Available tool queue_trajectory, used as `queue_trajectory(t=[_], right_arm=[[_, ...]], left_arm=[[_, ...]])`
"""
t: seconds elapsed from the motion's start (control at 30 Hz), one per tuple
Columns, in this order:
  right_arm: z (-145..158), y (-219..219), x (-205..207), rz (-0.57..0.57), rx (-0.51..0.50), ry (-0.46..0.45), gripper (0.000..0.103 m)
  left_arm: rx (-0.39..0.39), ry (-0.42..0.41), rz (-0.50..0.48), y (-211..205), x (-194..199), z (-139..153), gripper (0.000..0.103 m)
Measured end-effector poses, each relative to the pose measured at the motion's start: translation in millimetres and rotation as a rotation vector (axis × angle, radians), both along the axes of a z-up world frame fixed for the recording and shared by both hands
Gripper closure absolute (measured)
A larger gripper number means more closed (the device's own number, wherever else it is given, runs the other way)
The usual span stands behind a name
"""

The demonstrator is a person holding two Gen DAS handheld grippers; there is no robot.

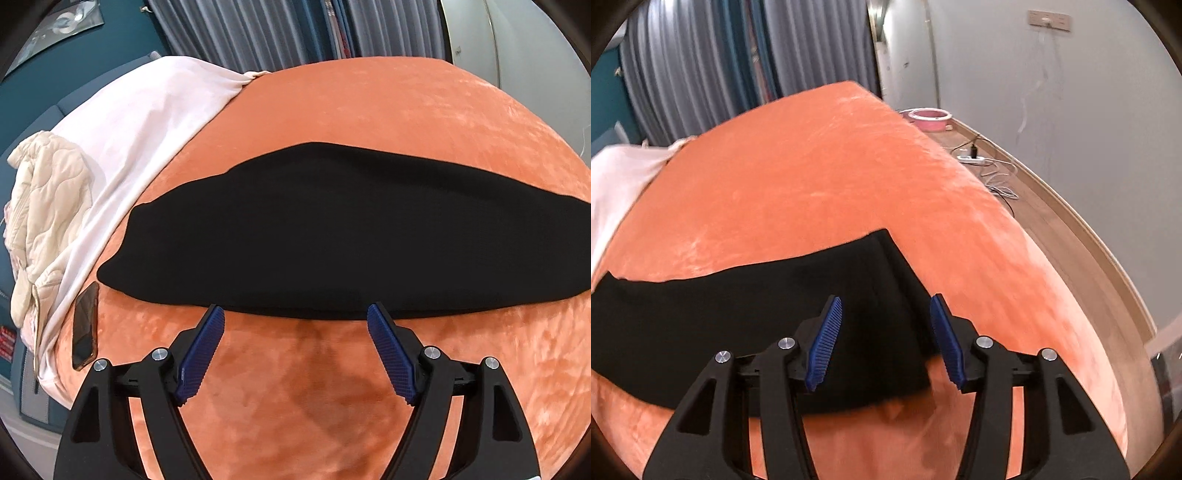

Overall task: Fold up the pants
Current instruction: 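Grasp the folded pants edge with the right gripper and adjust it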

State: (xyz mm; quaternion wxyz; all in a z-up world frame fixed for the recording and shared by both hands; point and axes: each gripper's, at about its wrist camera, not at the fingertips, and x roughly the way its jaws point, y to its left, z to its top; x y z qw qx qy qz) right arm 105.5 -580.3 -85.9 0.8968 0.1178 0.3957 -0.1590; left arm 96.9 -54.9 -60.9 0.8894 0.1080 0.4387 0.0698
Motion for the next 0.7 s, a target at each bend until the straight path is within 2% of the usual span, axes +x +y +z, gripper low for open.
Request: queue_trajectory(t=[0.07,0.1,0.17,0.23,0.27,0.3,0.37,0.4,0.43,0.47,0.5,0.57,0.63,0.7], right_arm=[[-12,-3,14,0.029,0.004,0.040,0.084],[-18,-2,22,0.063,0.011,0.063,0.093],[-8,3,25,0.085,-0.035,0.039,0.096],[17,1,20,0.083,-0.082,-0.047,0.096],[23,-6,20,0.075,-0.083,-0.084,0.096],[18,-12,25,0.063,-0.093,-0.067,0.094],[-20,-25,47,0.070,-0.068,0.077,0.090],[-30,-26,49,0.080,-0.053,0.088,0.084],[-23,-27,42,0.061,-0.057,0.044,0.065],[-14,-29,35,0.031,-0.044,0.012,0.055],[-2,-31,21,-0.002,-0.012,-0.046,0.051],[9,-27,1,-0.010,0.014,-0.087,0.052],[11,-23,-20,-0.033,0.028,-0.075,0.052],[5,-22,-44,-0.054,0.091,-0.064,0.050]], left_arm=[[0.007,0.011,-0.001,-5,5,-3,0.026],[0.007,0.012,-0.001,-7,6,-4,0.026],[0.008,0.010,-0.003,-11,9,-3,0.026],[0.012,-0.002,-0.003,-13,12,-1,0.026],[0.011,-0.005,-0.004,-15,13,-2,0.026],[0.009,-0.004,-0.004,-16,15,-3,0.025],[-0.001,0.001,0.000,-20,20,-8,0.025],[-0.007,0.001,0.001,-20,21,-10,0.025],[-0.009,0.005,0.005,-20,22,-12,0.025],[-0.010,0.013,0.010,-20,23,-13,0.025],[-0.013,0.017,0.012,-20,23,-14,0.025],[-0.018,0.019,0.019,-14,22,-15,0.025],[-0.015,0.015,0.033,-7,19,-16,0.025],[-0.040,0.010,0.062,9,16,-16,0.025]])
